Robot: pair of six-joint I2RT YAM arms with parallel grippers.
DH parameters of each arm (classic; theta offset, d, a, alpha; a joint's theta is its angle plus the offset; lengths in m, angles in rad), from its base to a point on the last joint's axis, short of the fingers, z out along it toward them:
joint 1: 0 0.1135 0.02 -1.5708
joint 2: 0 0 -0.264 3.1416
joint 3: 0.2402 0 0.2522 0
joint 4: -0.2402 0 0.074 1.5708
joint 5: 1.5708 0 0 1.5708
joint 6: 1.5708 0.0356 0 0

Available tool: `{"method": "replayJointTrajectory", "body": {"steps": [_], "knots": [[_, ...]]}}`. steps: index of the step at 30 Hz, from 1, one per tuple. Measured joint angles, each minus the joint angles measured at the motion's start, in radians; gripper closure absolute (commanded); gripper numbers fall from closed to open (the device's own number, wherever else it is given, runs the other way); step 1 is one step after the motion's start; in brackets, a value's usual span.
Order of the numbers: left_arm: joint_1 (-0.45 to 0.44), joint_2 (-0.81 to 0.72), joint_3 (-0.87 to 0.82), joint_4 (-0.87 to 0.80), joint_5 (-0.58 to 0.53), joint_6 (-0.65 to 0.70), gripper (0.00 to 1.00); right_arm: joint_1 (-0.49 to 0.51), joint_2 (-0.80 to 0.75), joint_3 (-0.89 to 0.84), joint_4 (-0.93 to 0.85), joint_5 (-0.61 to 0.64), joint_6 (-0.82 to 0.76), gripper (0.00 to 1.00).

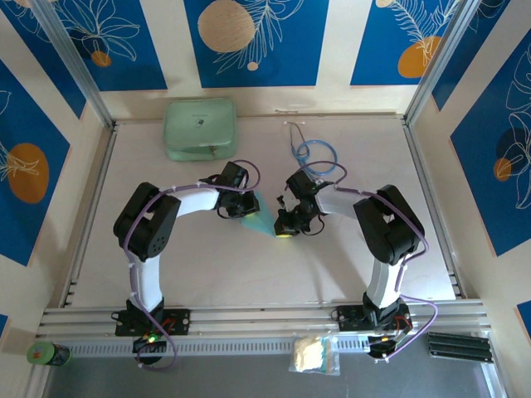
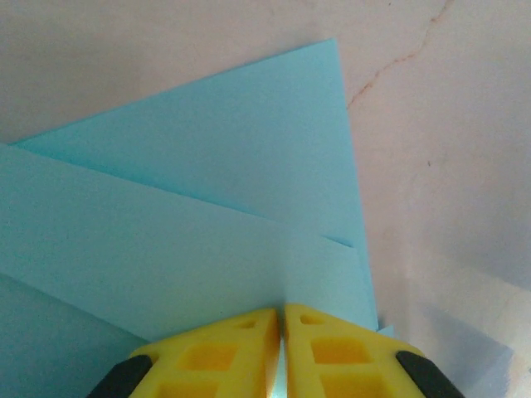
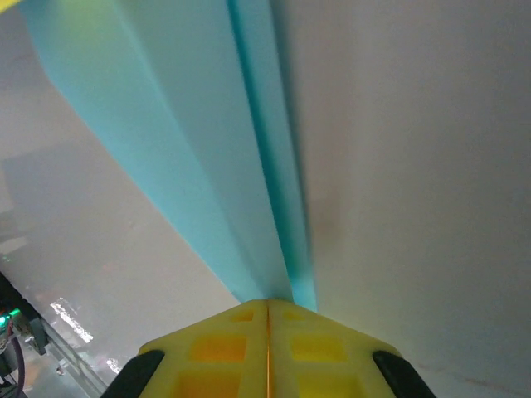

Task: Fold a paper plane with a square sheet of paper (pick it up from the middle)

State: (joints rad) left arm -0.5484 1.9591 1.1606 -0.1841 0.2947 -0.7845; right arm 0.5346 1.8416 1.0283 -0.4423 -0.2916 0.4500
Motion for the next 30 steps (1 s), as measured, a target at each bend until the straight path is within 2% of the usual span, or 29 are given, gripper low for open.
{"method": "replayJointTrajectory", "body": {"steps": [10, 14, 17, 21, 25, 28, 30], "knots": [[0.000, 0.000, 0.000, 0.000, 0.000, 0.000, 0.85, 0.000, 0.008, 0.000, -0.003, -0.008, -0.005, 0.92], [0.000, 0.000, 0.001, 0.000, 0.004, 0.000, 0.82, 0.000, 0.007, 0.004, -0.008, -0.002, -0.005, 0.92], [0.000, -0.003, 0.013, -0.006, 0.018, 0.004, 0.76, 0.001, -0.014, 0.003, -0.008, 0.007, -0.003, 0.90], [0.004, -0.040, 0.018, -0.024, 0.018, 0.001, 0.62, 0.001, -0.098, 0.002, 0.018, 0.014, 0.014, 0.77], [0.017, -0.154, 0.011, -0.017, 0.010, -0.021, 0.48, -0.006, -0.147, 0.005, 0.072, 0.027, 0.033, 0.65], [0.048, -0.269, -0.045, 0.028, -0.009, -0.054, 0.42, -0.014, -0.127, 0.011, 0.092, 0.034, 0.038, 0.59], [0.074, -0.336, -0.103, 0.056, -0.027, -0.078, 0.38, -0.017, -0.101, 0.021, 0.094, 0.033, 0.037, 0.59]]}}
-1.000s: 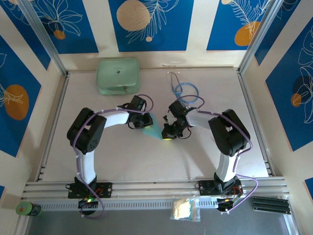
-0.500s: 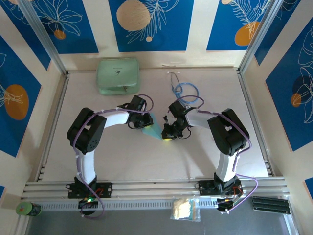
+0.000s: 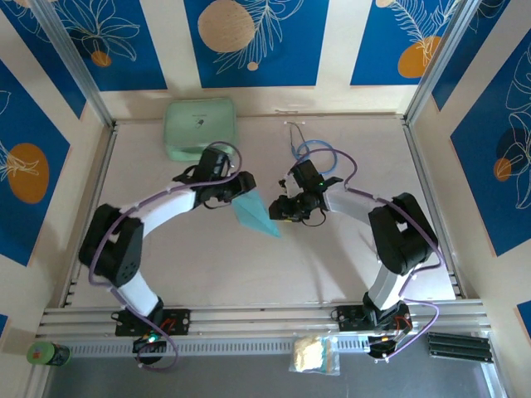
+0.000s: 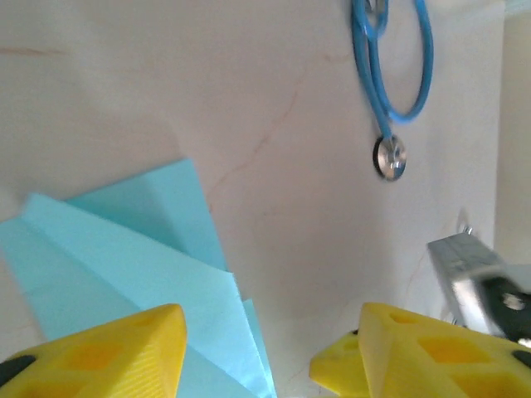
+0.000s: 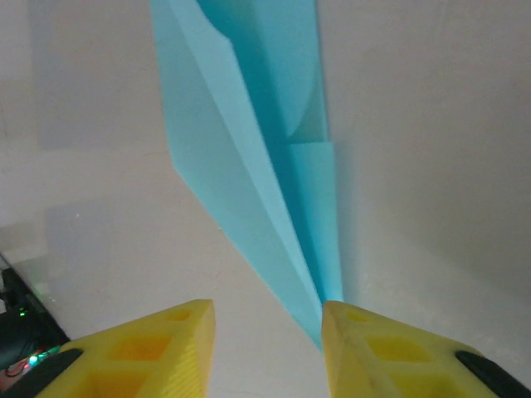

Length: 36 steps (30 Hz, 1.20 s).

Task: Fold a paper plane with a square sheet of paper (pick it up from the middle)

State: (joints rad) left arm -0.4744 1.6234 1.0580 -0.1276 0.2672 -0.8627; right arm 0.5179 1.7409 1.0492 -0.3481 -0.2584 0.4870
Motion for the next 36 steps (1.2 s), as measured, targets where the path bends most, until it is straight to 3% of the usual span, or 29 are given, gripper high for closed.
{"method": "replayJointTrajectory", "body": {"steps": [10, 20, 23, 27, 36], "knots": [[0.066, -0.107, -0.262, 0.047, -0.063, -0.115, 0.32, 0.000, 0.149, 0.111, 0.009, -0.016, -0.041, 0.66], [0.071, -0.117, -0.297, 0.107, -0.051, -0.161, 0.31, 0.013, 0.200, 0.140, 0.024, -0.064, -0.079, 0.74], [0.071, -0.117, -0.298, 0.118, -0.046, -0.162, 0.31, 0.013, 0.221, 0.162, 0.026, -0.072, -0.090, 0.82], [0.072, -0.118, -0.305, 0.145, -0.025, -0.161, 0.30, 0.013, 0.240, 0.180, 0.031, -0.086, -0.093, 0.93], [0.072, -0.147, -0.383, 0.337, 0.107, -0.190, 0.28, -0.013, 0.181, 0.173, 0.112, -0.185, -0.025, 0.94]]}}
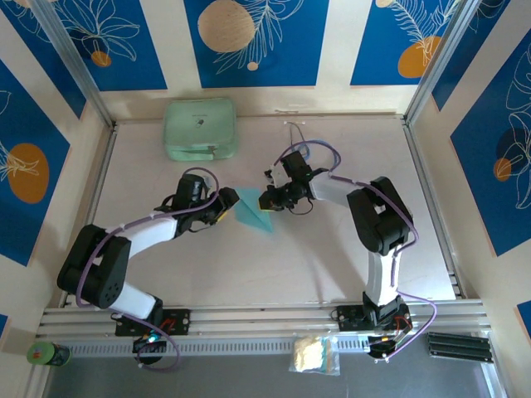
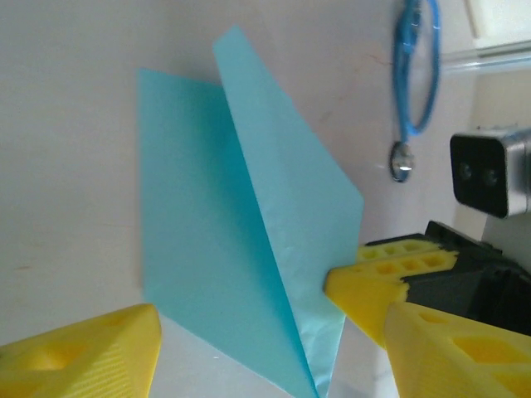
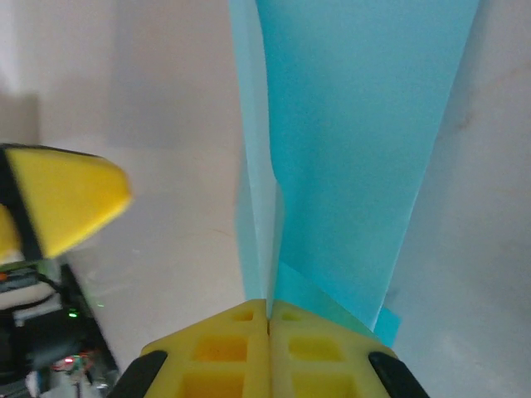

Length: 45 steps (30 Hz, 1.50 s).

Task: Fold a paper plane with a square sheet of paper (pick it up from the middle)

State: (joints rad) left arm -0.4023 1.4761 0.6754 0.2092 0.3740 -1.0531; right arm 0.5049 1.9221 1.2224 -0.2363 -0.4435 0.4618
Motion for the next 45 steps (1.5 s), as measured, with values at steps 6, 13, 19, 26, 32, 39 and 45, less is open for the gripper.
{"method": "replayJointTrajectory", "body": {"steps": [6, 13, 19, 26, 32, 39, 45], "knots": [[-0.011, -0.002, -0.026, 0.201, 0.097, -0.055, 0.27, -0.023, -0.098, -0.009, 0.073, -0.100, 0.076, 0.93], [-0.017, 0.022, -0.029, 0.438, 0.173, -0.125, 0.34, -0.042, -0.125, -0.059, 0.160, -0.216, 0.173, 0.93], [-0.019, 0.058, -0.029, 0.512, 0.200, -0.151, 0.39, -0.054, -0.129, -0.093, 0.208, -0.281, 0.234, 0.93], [-0.019, 0.072, -0.029, 0.539, 0.206, -0.171, 0.43, -0.065, -0.133, -0.114, 0.260, -0.326, 0.284, 0.93], [-0.019, 0.071, -0.047, 0.532, 0.192, -0.180, 0.42, -0.068, -0.145, -0.127, 0.273, -0.323, 0.290, 0.93], [-0.020, 0.053, -0.050, 0.440, 0.160, -0.177, 0.42, -0.068, -0.154, -0.127, 0.266, -0.316, 0.275, 0.92], [-0.022, 0.066, -0.025, 0.438, 0.176, -0.181, 0.49, -0.067, -0.154, -0.127, 0.266, -0.321, 0.268, 0.92]]}}
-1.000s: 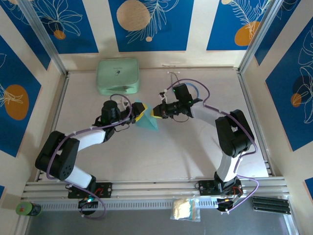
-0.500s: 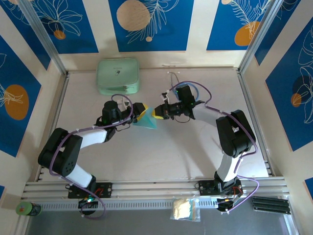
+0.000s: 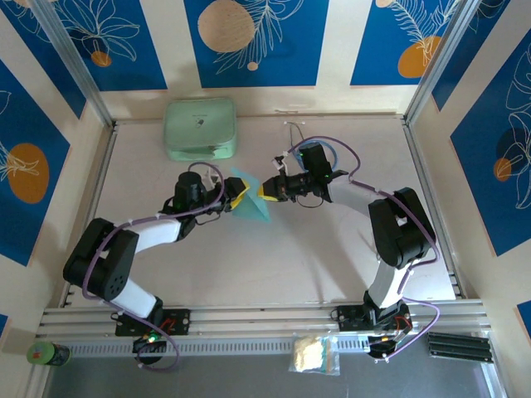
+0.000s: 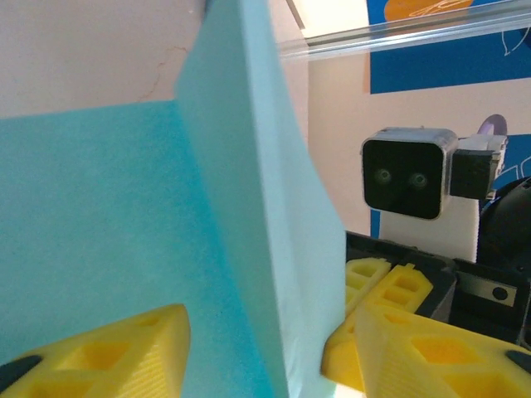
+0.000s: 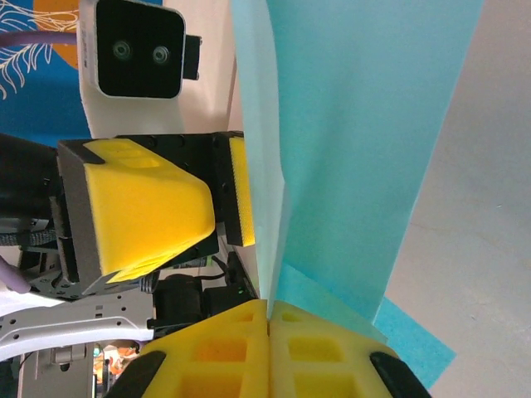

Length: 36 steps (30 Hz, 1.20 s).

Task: Fold a paper plane with a square sheet of paper (pick it up from the middle)

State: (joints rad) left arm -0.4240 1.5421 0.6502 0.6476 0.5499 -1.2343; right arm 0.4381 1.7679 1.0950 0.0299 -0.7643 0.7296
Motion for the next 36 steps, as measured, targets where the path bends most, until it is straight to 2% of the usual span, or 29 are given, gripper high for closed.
{"method": "replayJointTrajectory", "body": {"steps": [10, 19, 22, 25, 31, 36], "knots": [[-0.008, 0.039, 0.008, 0.066, 0.025, -0.037, 0.65, 0.003, 0.000, -0.004, 0.001, -0.023, 0.000, 0.90], [-0.010, 0.039, 0.012, 0.086, 0.026, -0.040, 0.85, 0.003, 0.000, -0.018, 0.001, -0.026, 0.000, 0.87], [-0.010, 0.039, 0.013, 0.094, 0.026, -0.040, 0.91, -0.001, -0.003, -0.027, 0.000, -0.025, -0.001, 0.82], [-0.010, 0.039, 0.014, 0.092, 0.026, -0.031, 0.94, -0.008, -0.018, -0.042, -0.007, -0.012, -0.008, 0.72], [-0.010, 0.039, 0.031, 0.023, 0.017, 0.031, 0.94, -0.044, -0.106, -0.089, -0.079, 0.104, -0.061, 0.58], [-0.011, -0.005, 0.114, -0.262, -0.051, 0.196, 0.94, -0.053, -0.217, -0.103, -0.178, 0.320, -0.139, 0.51]]}}
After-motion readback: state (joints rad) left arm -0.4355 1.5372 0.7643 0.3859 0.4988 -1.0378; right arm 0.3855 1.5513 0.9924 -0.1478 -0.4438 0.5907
